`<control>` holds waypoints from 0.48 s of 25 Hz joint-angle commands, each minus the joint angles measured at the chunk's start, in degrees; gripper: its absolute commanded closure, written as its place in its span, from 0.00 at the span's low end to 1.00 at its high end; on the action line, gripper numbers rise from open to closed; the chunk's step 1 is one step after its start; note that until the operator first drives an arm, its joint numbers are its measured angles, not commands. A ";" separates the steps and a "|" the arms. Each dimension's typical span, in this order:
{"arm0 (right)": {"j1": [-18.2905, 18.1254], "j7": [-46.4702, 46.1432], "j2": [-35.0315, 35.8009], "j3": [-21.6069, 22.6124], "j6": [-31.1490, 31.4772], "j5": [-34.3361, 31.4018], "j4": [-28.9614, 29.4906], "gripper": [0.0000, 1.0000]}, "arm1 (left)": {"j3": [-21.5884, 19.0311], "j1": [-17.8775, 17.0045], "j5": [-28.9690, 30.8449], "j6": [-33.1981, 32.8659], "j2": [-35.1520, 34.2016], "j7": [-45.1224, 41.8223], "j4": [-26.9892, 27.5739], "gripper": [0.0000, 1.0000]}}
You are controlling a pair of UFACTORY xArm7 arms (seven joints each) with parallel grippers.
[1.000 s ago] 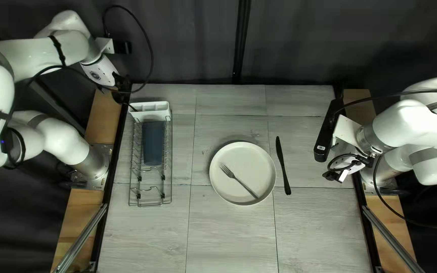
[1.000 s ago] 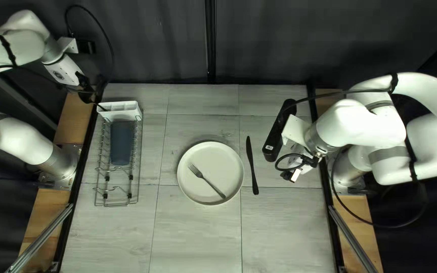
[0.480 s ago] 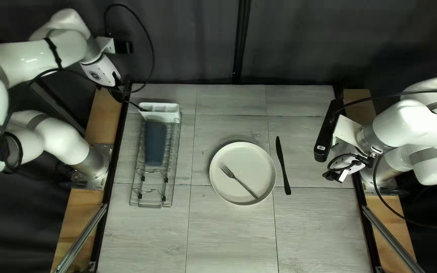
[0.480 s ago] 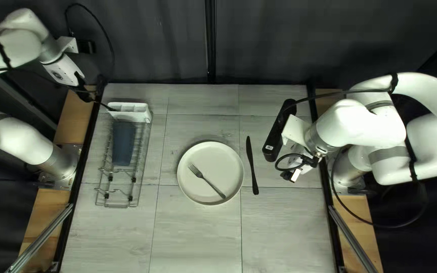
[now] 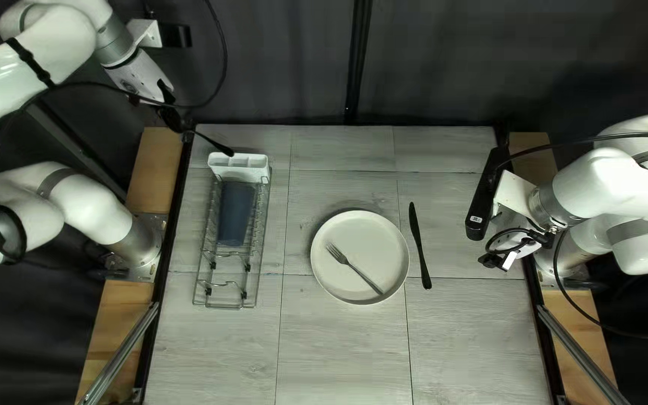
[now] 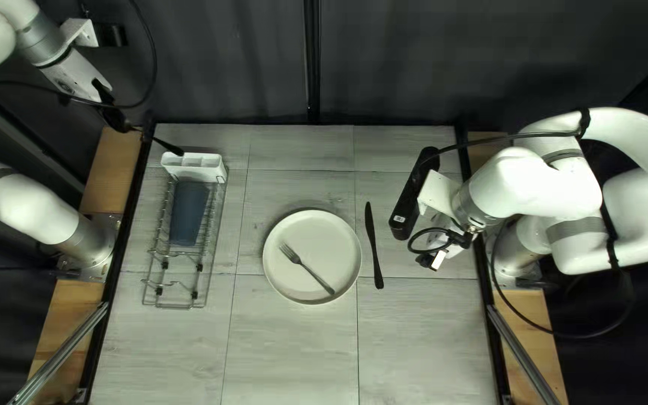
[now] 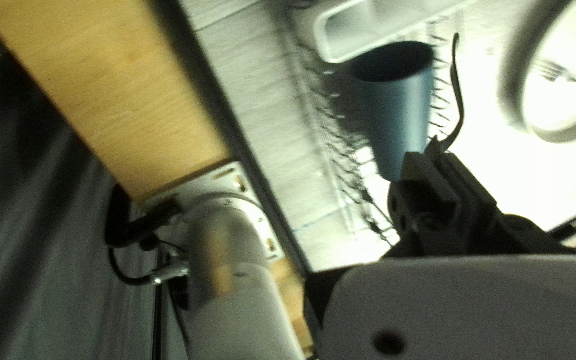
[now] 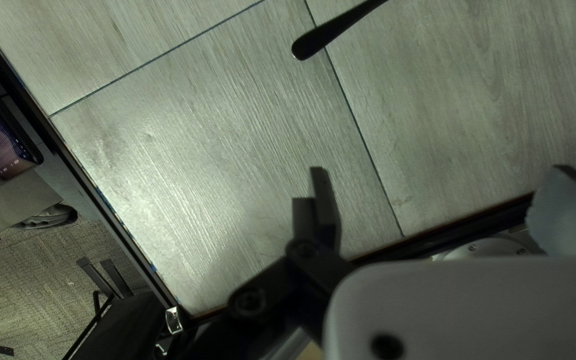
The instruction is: Pick up and place plate onto table. Place down one fork to the left of the plate. Place spoon and knife to the right of the plate. Place cup above the knife and spoon
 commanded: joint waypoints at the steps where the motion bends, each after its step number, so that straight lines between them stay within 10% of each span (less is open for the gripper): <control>1: 0.00 0.00 0.00 0.00 0.00 0.00 0.00 0.00 | -4.43 -4.30 -5.69 -2.16 3.92 -0.80 2.53 1.00; 12: 0.00 0.00 0.00 0.00 0.00 0.00 0.00 0.00 | -18.95 -13.19 -15.75 -19.87 24.33 3.78 7.62 1.00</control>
